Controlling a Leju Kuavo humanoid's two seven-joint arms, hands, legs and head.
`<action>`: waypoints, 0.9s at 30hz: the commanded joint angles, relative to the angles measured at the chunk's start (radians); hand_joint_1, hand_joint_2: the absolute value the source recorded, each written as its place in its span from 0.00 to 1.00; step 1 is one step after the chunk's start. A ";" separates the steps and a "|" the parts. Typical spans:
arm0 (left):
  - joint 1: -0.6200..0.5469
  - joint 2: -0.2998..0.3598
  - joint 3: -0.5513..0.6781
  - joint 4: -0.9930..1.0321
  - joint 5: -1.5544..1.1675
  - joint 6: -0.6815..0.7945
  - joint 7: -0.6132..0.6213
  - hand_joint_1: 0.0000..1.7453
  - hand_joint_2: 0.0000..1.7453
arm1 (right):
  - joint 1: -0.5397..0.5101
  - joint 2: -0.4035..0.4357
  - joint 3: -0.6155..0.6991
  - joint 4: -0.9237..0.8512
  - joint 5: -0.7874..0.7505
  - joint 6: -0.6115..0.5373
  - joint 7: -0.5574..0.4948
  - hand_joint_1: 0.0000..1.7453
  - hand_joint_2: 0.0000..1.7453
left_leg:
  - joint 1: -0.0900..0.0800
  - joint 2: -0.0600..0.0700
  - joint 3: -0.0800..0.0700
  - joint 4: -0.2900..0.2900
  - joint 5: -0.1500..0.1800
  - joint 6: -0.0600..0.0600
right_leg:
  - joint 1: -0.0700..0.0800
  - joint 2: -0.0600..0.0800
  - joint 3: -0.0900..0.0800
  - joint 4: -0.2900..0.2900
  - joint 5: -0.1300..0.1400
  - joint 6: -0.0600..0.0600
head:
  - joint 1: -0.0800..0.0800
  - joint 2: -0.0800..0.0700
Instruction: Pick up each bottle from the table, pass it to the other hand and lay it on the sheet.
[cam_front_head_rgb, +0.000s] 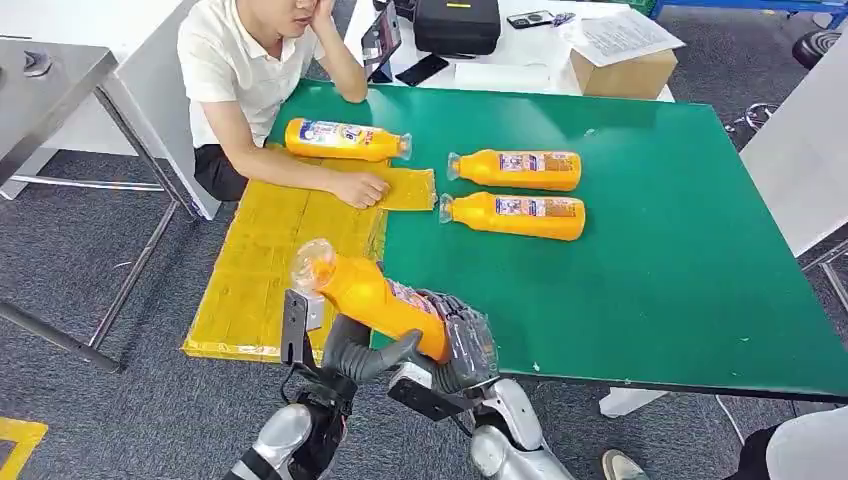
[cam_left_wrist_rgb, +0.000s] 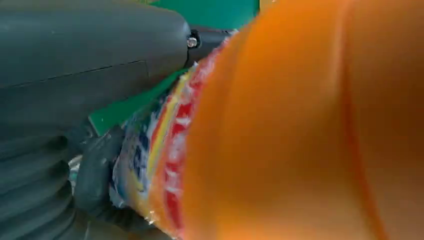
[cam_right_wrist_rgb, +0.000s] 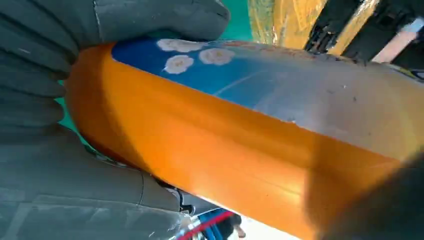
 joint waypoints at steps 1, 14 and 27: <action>-0.120 -0.033 -0.015 0.166 0.013 -0.033 0.009 0.00 1.00 | -0.061 0.014 0.151 0.107 0.007 -0.004 -0.005 0.95 1.00 | 0.001 -0.003 0.004 0.000 -0.001 -0.002 | 0.001 -0.002 0.004 0.000 -0.002 -0.002 | 0.000 0.000; -0.106 -0.031 -0.005 0.132 0.032 -0.054 0.007 0.00 1.00 | -0.059 0.010 0.154 0.109 -0.004 -0.001 -0.009 0.89 1.00 | 0.001 -0.002 0.002 0.000 -0.001 -0.001 | 0.001 -0.002 0.003 0.000 -0.001 -0.002 | 0.000 0.000; -0.013 -0.067 0.039 -0.207 0.261 -0.230 -0.054 1.00 1.00 | 0.008 0.033 0.118 0.053 -0.370 0.295 -0.302 0.26 1.00 | 0.001 -0.004 0.001 0.001 -0.002 -0.002 | 0.001 -0.004 0.002 0.001 -0.003 -0.002 | 0.000 0.000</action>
